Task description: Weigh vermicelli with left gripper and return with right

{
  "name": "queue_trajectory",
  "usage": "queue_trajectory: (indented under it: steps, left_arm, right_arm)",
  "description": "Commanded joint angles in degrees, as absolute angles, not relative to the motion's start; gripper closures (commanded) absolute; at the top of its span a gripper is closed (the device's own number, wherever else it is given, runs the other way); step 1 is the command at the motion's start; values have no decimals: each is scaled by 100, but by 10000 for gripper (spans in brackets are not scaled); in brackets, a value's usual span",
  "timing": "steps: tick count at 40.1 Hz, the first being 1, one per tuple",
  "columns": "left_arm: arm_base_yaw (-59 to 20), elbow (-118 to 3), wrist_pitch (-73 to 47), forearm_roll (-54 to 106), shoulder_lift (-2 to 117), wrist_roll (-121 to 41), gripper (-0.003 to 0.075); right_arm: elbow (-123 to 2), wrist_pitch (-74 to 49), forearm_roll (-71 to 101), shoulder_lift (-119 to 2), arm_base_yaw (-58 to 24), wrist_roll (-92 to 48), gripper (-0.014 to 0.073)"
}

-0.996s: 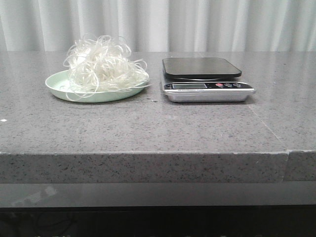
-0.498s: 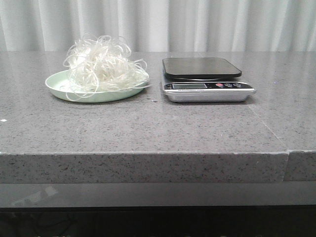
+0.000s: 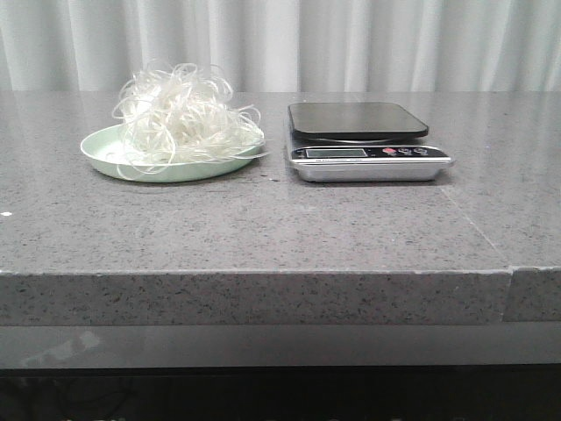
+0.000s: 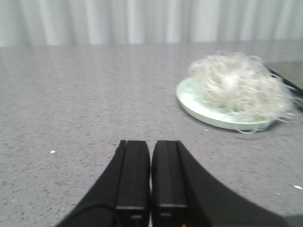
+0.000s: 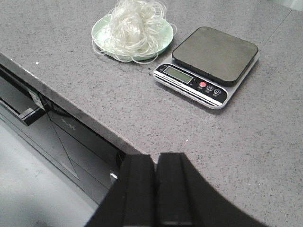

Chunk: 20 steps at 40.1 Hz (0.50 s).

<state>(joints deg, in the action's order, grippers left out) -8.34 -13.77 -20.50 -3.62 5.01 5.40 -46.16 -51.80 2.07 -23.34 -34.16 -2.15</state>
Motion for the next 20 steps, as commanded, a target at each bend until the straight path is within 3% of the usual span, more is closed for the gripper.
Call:
queue_trajectory:
  steps: [1,15,20]
  left_arm:
    - [-552,-1014,-958,-247,276,582,566]
    - [-374,237,459,-221,-153,582,566]
    - [-440,239,456,-221,-153,582,566]
  right_arm:
    - [-4738,-4780,155,-2389,-3371,-240,435]
    - [-4738,-4787,155,-2389,-3371,-240,435]
    - [-4738,-4787,155,-2389,-3371,-240,435]
